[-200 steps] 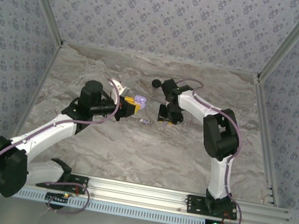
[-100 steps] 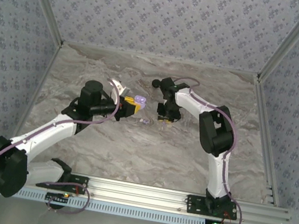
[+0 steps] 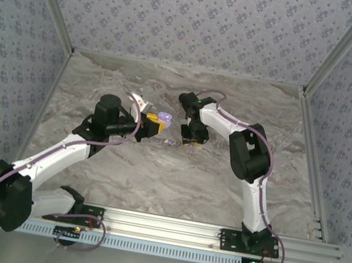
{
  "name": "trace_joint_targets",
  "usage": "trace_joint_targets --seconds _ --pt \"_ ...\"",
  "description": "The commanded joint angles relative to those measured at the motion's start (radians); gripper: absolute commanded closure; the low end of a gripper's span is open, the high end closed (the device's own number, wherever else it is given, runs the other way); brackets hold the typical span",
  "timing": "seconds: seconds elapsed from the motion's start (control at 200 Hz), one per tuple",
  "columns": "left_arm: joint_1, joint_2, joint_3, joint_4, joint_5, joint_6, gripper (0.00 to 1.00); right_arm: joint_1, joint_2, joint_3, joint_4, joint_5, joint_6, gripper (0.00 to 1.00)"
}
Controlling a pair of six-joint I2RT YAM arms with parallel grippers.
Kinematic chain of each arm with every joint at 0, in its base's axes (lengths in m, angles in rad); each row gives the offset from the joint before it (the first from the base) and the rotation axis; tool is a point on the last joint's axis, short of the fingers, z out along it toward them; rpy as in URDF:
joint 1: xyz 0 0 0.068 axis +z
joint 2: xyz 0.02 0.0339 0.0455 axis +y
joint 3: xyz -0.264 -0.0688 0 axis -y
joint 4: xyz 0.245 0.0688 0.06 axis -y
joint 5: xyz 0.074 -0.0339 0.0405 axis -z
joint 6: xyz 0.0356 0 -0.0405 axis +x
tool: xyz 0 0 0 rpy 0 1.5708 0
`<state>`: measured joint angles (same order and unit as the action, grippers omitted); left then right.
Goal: Insert the wireless bluetooth earbuds into the charging case
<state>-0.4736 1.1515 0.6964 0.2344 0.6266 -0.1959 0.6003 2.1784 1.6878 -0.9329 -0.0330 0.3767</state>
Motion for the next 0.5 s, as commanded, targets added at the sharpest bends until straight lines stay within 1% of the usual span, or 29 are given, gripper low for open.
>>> trace_joint_targets --seconds 0.0,0.315,0.495 --pt "-0.005 -0.027 0.001 0.003 -0.003 0.001 0.78 0.004 -0.024 0.021 -0.038 0.029 0.016 0.64" --pt "-0.004 -0.029 0.0 0.003 -0.002 0.0 0.78 0.009 -0.058 -0.038 0.017 -0.008 0.156 0.65" --pt "-0.005 -0.03 -0.002 0.001 -0.001 0.001 0.78 0.01 -0.065 -0.049 0.016 0.007 0.194 0.65"
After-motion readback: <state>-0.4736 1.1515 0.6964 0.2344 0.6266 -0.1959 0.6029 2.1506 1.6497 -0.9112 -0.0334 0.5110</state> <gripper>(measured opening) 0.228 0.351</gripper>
